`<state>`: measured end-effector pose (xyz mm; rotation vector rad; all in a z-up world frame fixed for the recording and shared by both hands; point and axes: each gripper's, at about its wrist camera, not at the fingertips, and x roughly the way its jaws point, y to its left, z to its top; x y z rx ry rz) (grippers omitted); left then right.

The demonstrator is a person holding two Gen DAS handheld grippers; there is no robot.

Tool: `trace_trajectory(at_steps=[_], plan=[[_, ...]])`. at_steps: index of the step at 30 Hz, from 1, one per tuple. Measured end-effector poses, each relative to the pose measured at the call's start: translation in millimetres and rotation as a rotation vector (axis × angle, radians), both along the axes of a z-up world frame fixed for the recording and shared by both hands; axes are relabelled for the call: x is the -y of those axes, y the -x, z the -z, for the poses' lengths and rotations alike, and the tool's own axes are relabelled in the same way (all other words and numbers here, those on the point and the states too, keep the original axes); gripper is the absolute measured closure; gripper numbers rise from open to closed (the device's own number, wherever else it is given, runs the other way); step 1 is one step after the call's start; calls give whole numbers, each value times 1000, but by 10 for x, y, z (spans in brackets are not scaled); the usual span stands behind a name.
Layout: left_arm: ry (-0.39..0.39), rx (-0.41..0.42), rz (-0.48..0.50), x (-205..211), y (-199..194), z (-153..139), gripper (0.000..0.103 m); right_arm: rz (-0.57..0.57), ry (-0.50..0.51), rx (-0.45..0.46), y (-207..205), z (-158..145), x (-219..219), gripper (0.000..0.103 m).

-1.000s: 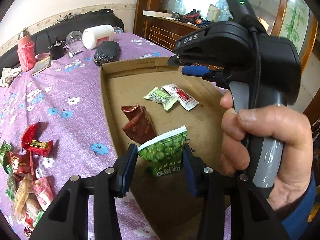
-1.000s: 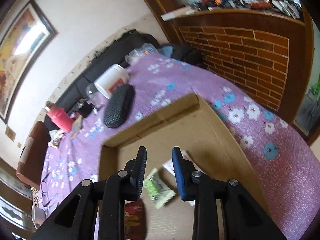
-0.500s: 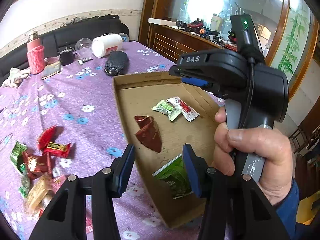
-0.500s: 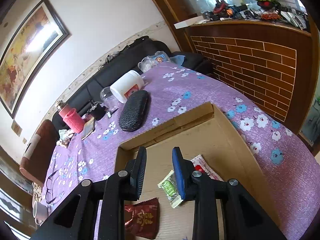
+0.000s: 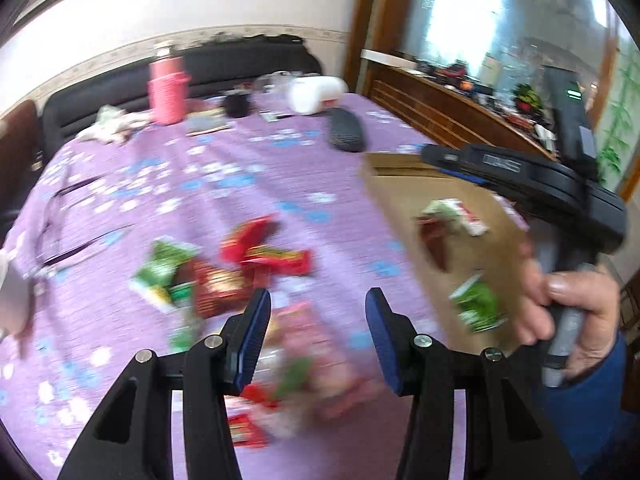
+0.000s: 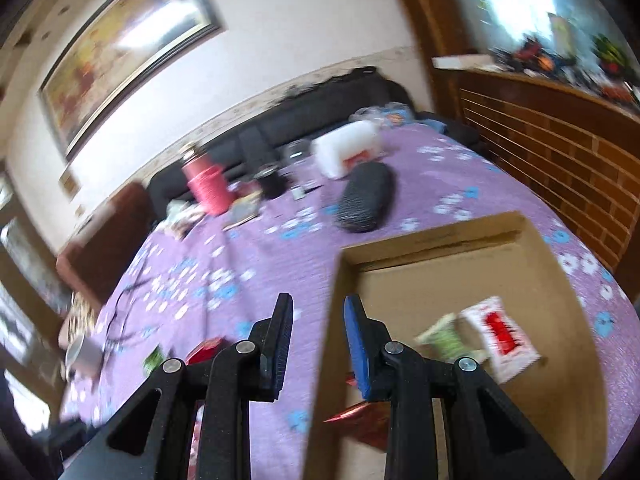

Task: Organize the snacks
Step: 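Return both grippers to the pile and grasp the yellow cake pack with the left gripper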

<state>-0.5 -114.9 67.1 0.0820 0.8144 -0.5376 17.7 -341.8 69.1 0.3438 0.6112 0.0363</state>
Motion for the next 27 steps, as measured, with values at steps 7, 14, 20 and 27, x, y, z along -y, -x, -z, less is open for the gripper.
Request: trace_trajectory(at_steps=[7, 14, 20, 27], plan=[[-31, -51, 14, -344, -165, 234, 55, -220, 97, -31, 8, 141, -693, 71], [-117, -51, 48, -251, -201, 421, 55, -262, 119, -39, 34, 187, -776, 70], [-115, -85, -19, -331, -345, 507, 55, -313, 110, -65, 29, 233, -879, 69], [-159, -44, -70, -266, -370, 546, 55, -378, 147, -102, 39, 297, -1058, 53]])
